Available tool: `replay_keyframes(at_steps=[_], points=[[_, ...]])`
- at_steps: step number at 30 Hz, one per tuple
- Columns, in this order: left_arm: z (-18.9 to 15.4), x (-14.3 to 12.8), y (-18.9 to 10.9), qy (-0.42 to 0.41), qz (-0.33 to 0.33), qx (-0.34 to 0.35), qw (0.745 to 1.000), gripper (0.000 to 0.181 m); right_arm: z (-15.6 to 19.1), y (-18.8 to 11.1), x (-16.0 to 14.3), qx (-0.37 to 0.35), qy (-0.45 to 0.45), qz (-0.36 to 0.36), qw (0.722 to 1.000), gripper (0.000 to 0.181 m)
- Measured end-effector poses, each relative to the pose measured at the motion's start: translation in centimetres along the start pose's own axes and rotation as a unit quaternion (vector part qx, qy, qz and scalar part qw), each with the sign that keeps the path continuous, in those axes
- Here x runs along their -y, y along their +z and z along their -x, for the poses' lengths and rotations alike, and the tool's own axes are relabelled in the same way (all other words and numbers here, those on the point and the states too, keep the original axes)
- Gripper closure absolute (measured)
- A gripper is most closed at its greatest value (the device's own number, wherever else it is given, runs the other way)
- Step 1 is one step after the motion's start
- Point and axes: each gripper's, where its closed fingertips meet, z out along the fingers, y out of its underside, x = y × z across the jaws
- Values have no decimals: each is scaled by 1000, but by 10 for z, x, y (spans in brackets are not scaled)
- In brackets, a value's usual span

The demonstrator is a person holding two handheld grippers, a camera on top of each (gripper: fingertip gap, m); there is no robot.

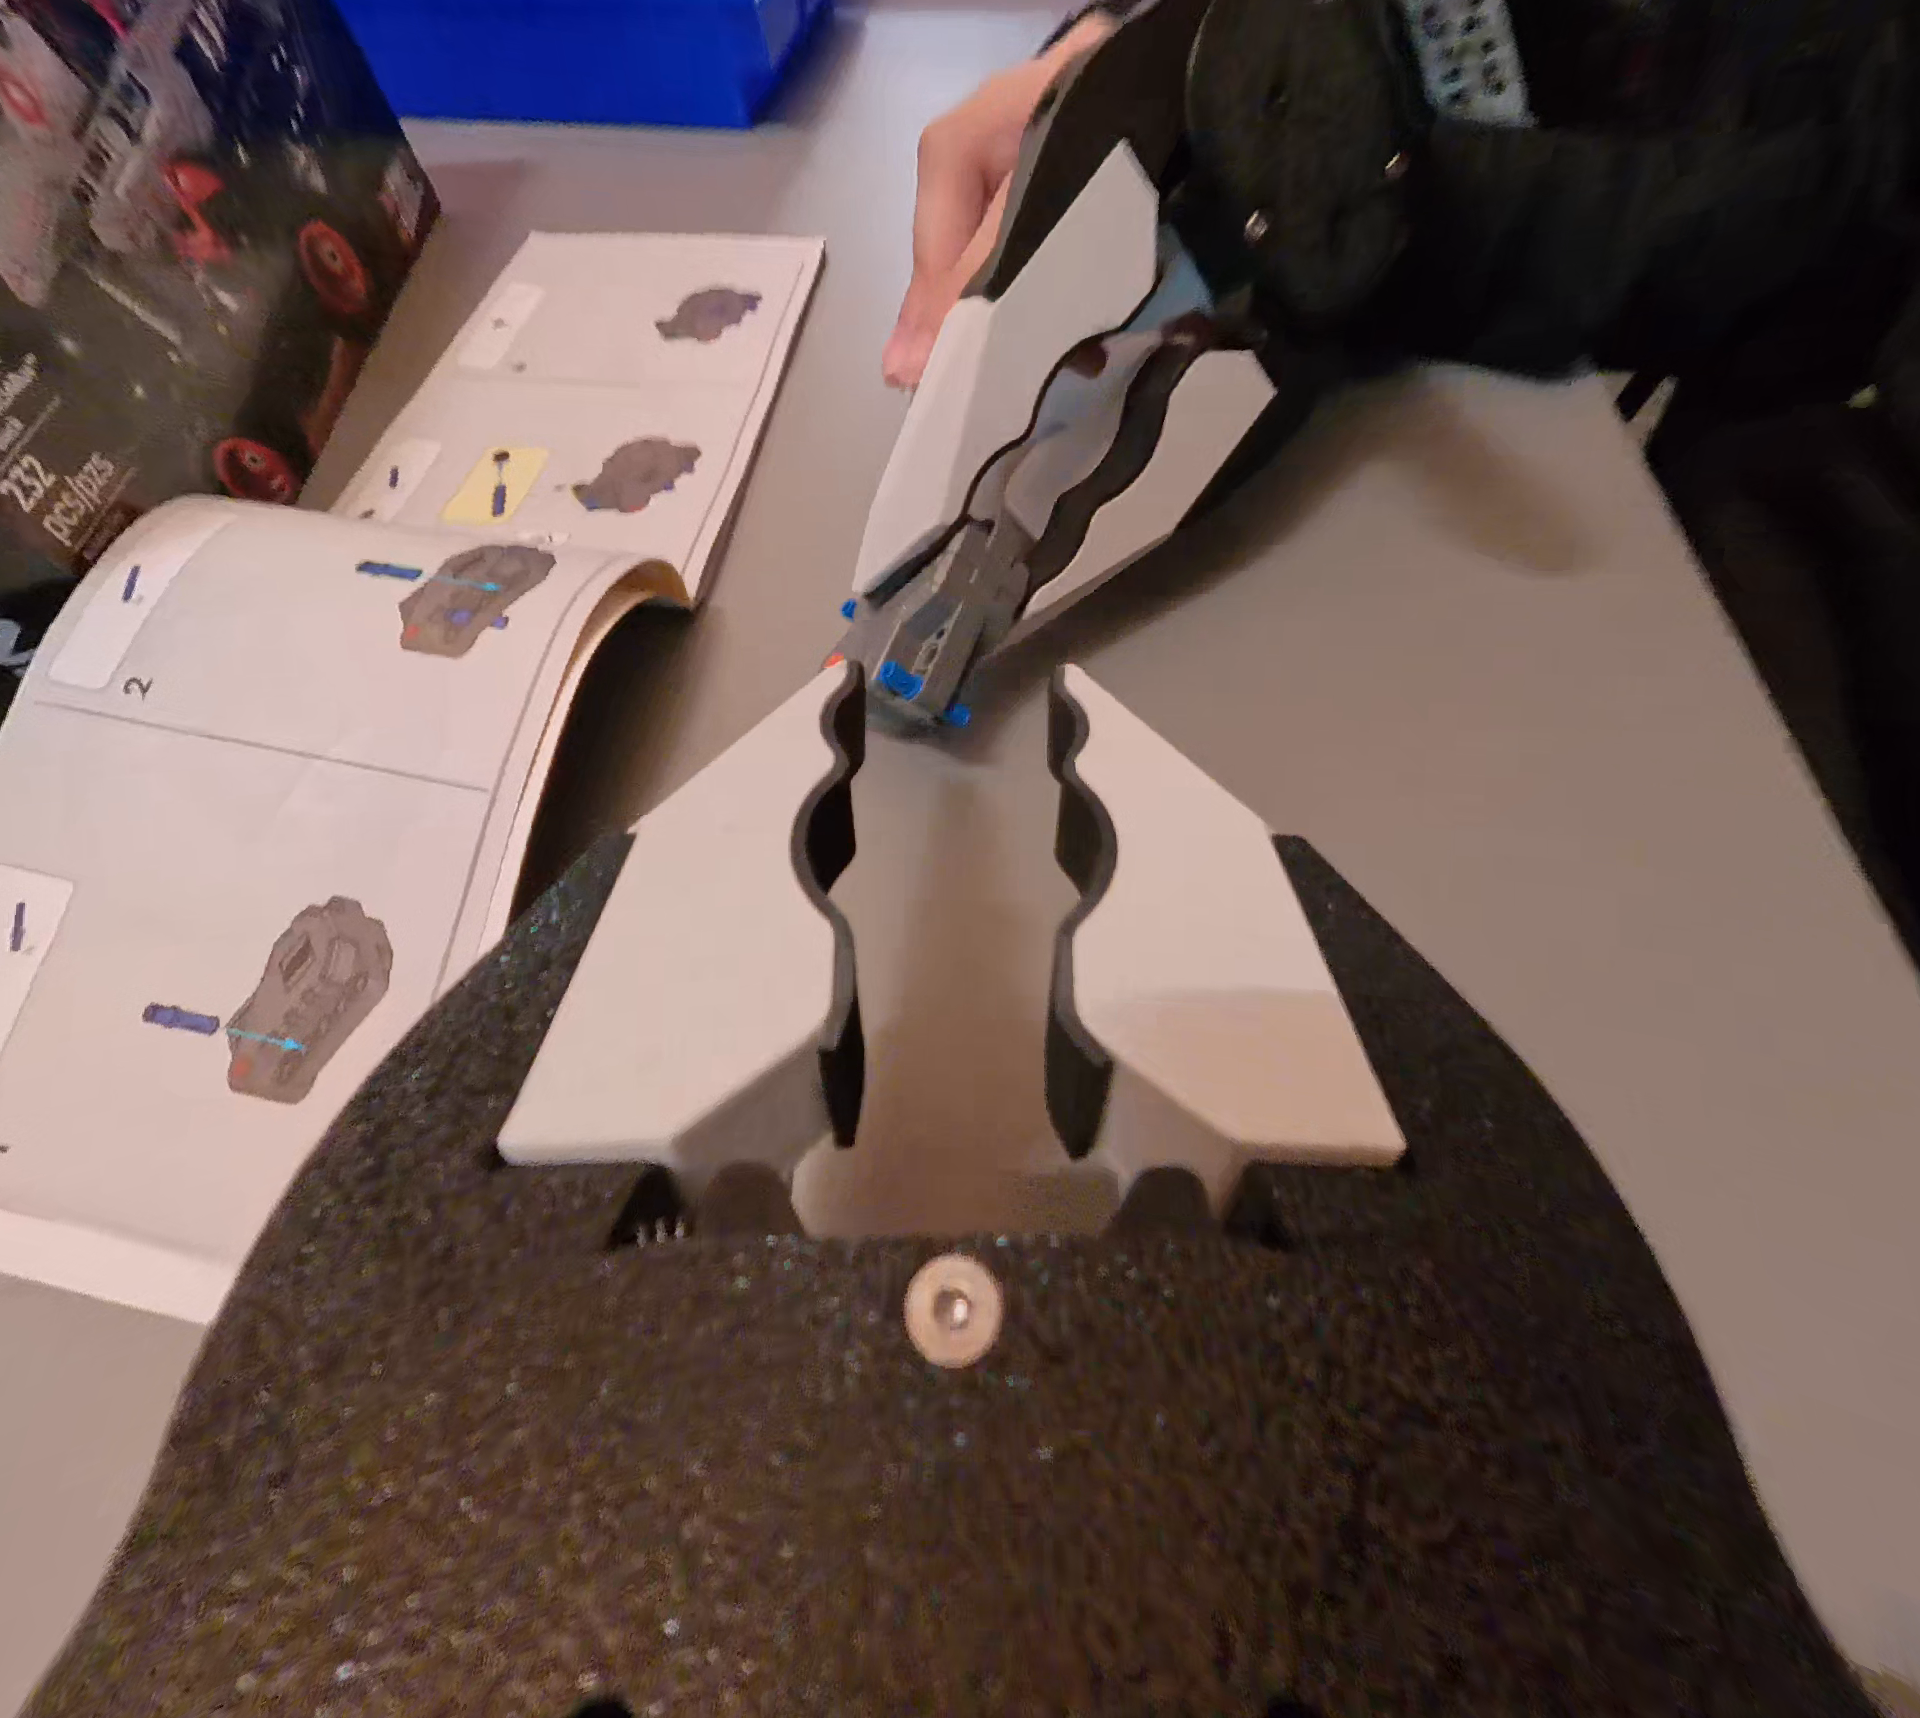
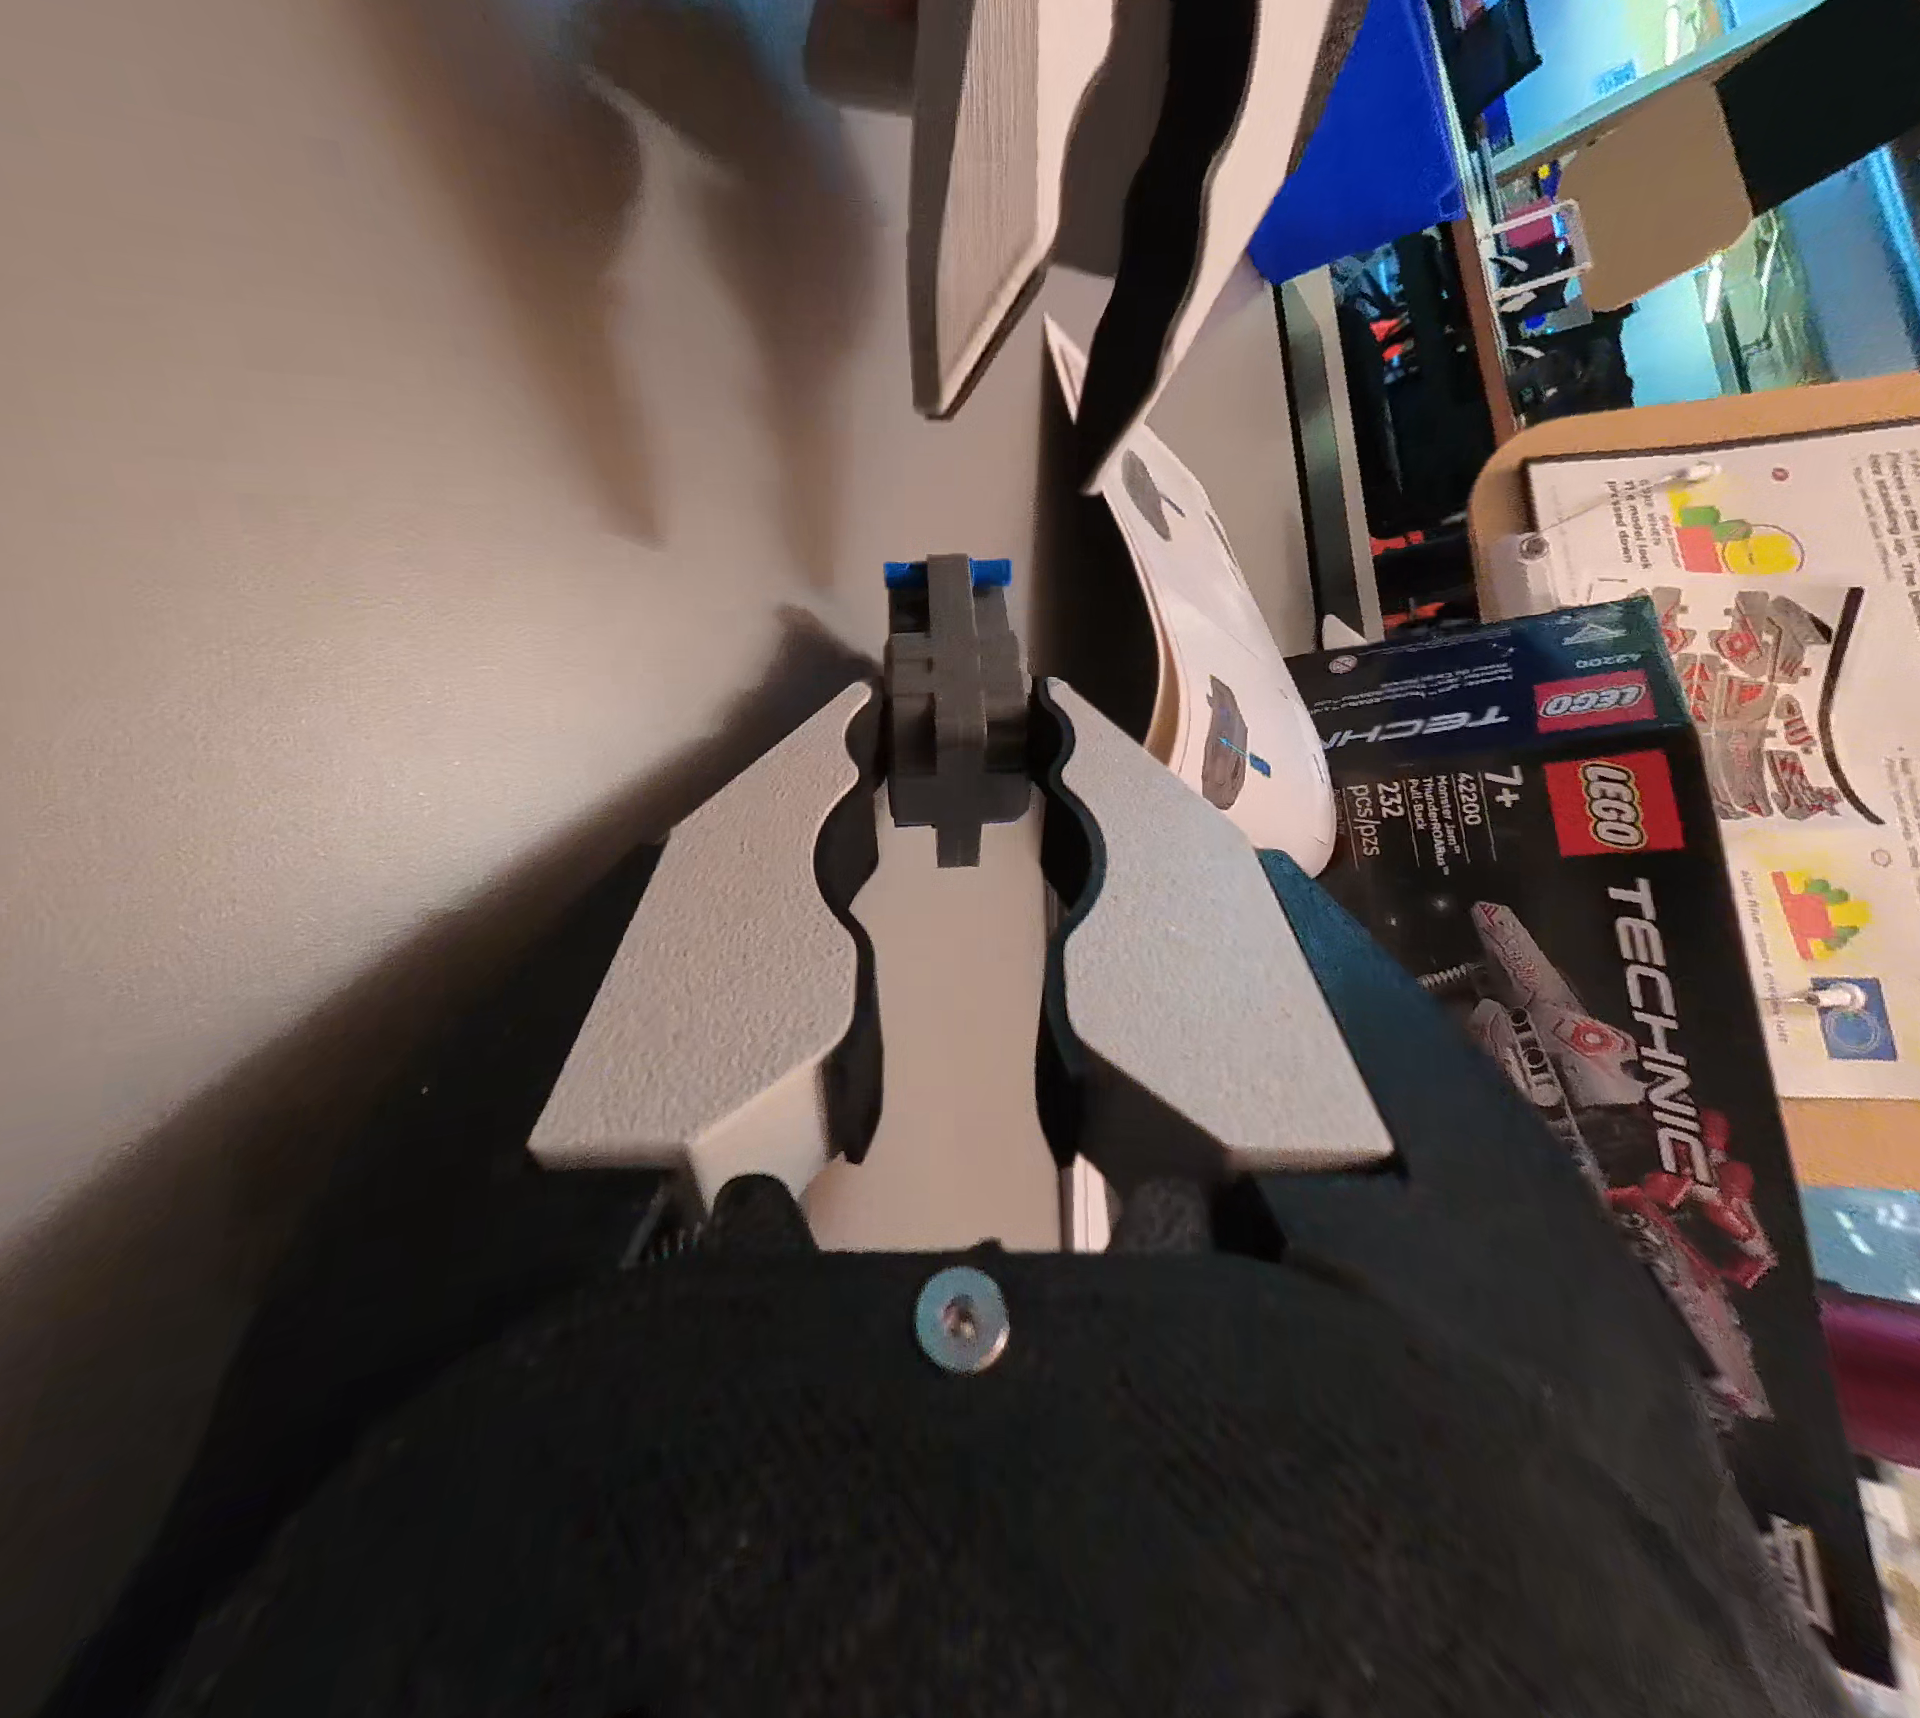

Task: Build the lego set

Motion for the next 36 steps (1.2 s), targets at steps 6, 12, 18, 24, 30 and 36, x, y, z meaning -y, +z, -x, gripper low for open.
replay_keyframes(at_steps=[6,12,18,24,30,36], points=[[0,-17,9,20,55,9,998,150,4,1,-5,-9,-41,17,999,156],[-3,-16,10,20,50,1,999,152,13,0,-3,-8,-42,12,999,153],[-5,-18,11,19,55,-5,998,153,23,-7,10,61,45,-35,997,142],[-8,-19,13,17,55,-13,998,154,27,-14,10,105,95,-44,989,132],[-7,-22,14,13,63,-12,998,154,14,-24,14,112,181,-57,975,126],[-11,-30,19,17,85,-19,996,158,6,-17,8,94,230,-49,968,126]])
